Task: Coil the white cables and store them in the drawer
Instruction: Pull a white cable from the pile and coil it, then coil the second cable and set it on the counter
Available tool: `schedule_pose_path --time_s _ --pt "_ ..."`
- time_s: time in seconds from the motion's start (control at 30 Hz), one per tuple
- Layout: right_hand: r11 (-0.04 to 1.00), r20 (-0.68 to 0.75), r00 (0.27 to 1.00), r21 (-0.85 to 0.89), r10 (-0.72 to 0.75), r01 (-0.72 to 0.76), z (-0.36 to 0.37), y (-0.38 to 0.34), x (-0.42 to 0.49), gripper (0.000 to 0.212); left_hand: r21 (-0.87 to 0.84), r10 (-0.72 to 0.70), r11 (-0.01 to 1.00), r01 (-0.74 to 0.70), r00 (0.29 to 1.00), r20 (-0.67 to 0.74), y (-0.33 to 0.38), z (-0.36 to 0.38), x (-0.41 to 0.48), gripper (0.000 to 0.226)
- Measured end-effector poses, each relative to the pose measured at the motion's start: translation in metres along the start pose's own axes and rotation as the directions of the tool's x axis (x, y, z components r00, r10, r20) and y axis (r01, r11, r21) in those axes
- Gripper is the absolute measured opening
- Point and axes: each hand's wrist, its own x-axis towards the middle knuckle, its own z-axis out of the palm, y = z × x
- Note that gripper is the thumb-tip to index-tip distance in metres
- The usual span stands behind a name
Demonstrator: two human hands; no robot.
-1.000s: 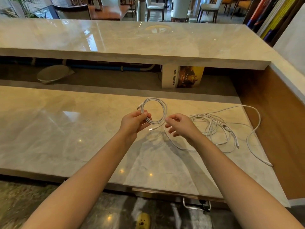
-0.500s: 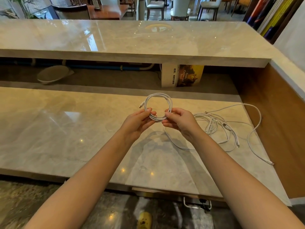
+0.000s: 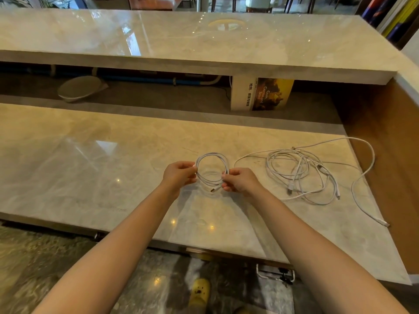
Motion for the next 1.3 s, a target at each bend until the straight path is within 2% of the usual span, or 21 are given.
schedule_pose_path --time_s 0.07,0.1,0.17,0.23,0.3,0.37,0.53,0.6,0.67,0.7,0.73,0.77,0.83,0.9,0.97,1.0,1.07,1.17,1.23,1.3 --pt "0.999 -0.058 0.998 -0.048 0.014 -0.017 0.016 0.016 0.006 0.019 0.041 -0.042 0.998 0.044 0.998 -0.053 -0.015 -0.005 0.006 0.025" --pt "0.997 -0.09 0.996 -0.079 0.0 -0.007 0.023 0.02 0.007 0.015 0.066 -0.063 0.996 0.068 0.995 -0.076 -0.022 -0.008 0.01 0.024" --pt "0.983 -0.148 0.987 -0.182 -0.058 0.031 0.033 0.027 0.008 0.022 0.134 -0.067 0.988 0.082 0.992 -0.11 -0.035 -0.012 0.014 0.024" --pt "0.944 -0.164 0.975 -0.317 -0.148 0.09 0.037 0.03 0.008 0.02 0.28 0.023 0.96 0.018 0.99 -0.142 -0.04 -0.013 0.016 0.022" --pt "0.902 -0.168 0.964 -0.415 -0.205 0.119 0.038 0.03 0.007 0.02 0.518 0.158 0.853 -0.067 0.979 -0.133 -0.038 -0.013 0.015 0.022" --pt "0.876 -0.15 0.962 -0.463 -0.226 0.134 0.037 0.029 0.005 0.022 0.647 0.217 0.756 -0.098 0.97 -0.107 -0.035 -0.013 0.014 0.026" --pt "0.81 -0.099 0.953 -0.556 -0.286 0.185 0.015 0.026 0.003 0.036 0.654 0.25 0.749 -0.111 0.96 -0.123 -0.027 -0.014 0.016 0.033" --pt "0.703 -0.086 0.925 -0.678 -0.369 0.217 -0.006 0.028 0.001 0.031 0.664 0.293 0.733 -0.15 0.95 -0.11 -0.019 -0.011 0.013 0.031" --pt "0.46 -0.045 0.902 -0.87 -0.43 0.176 -0.031 0.032 -0.003 0.025 0.673 0.374 0.702 -0.234 0.925 -0.068 -0.011 -0.001 0.006 0.027" --pt "0.331 -0.018 0.91 -0.934 -0.413 0.132 -0.043 0.034 -0.007 0.023 0.668 0.424 0.682 -0.296 0.905 -0.032 -0.007 0.009 0.002 0.025" --pt "0.246 0.004 0.93 -0.964 -0.367 0.101 -0.052 0.037 -0.01 0.022 0.655 0.468 0.661 -0.367 0.883 0.022 -0.004 0.02 -0.003 0.024" --pt "0.215 0.02 0.949 -0.972 -0.316 0.092 -0.059 0.04 -0.013 0.019 0.633 0.495 0.637 -0.44 0.863 0.101 -0.002 0.033 -0.01 0.025" --pt "0.253 0.043 0.961 -0.961 -0.272 0.114 -0.065 0.043 -0.017 0.015 0.577 0.493 0.566 -0.589 0.803 0.335 0.0 0.062 -0.023 0.031" --pt "0.354 0.046 0.943 -0.92 -0.329 0.168 -0.069 0.037 -0.021 0.014 0.541 0.433 0.438 -0.718 0.696 0.573 0.0 0.087 -0.03 0.038" --pt "0.392 0.066 0.917 -0.89 -0.394 0.233 -0.075 0.028 -0.027 0.017 0.53 0.36 0.331 -0.781 0.623 0.694 -0.001 0.106 -0.03 0.036" --pt "0.377 0.09 0.914 -0.891 -0.395 0.251 -0.079 0.024 -0.031 0.019 0.534 0.328 0.314 -0.785 0.617 0.715 -0.001 0.112 -0.028 0.033" --pt "0.395 0.136 0.926 -0.875 -0.353 0.279 -0.089 0.021 -0.037 0.018 0.55 0.268 0.305 -0.778 0.624 0.734 -0.002 0.118 -0.028 0.027" --pt "0.535 0.171 0.932 -0.779 -0.32 0.327 -0.106 0.023 -0.048 0.023 0.499 0.189 0.304 -0.811 0.565 0.803 -0.003 0.12 -0.035 0.025" --pt "0.571 0.181 0.926 -0.743 -0.33 0.349 -0.119 0.021 -0.055 0.029 0.45 0.179 0.36 -0.817 0.534 0.827 0.001 0.118 -0.038 0.023" --pt "0.569 0.194 0.928 -0.744 -0.317 0.35 -0.136 0.015 -0.065 0.029 0.415 0.232 0.457 -0.787 0.556 0.798 0.012 0.115 -0.037 0.02"
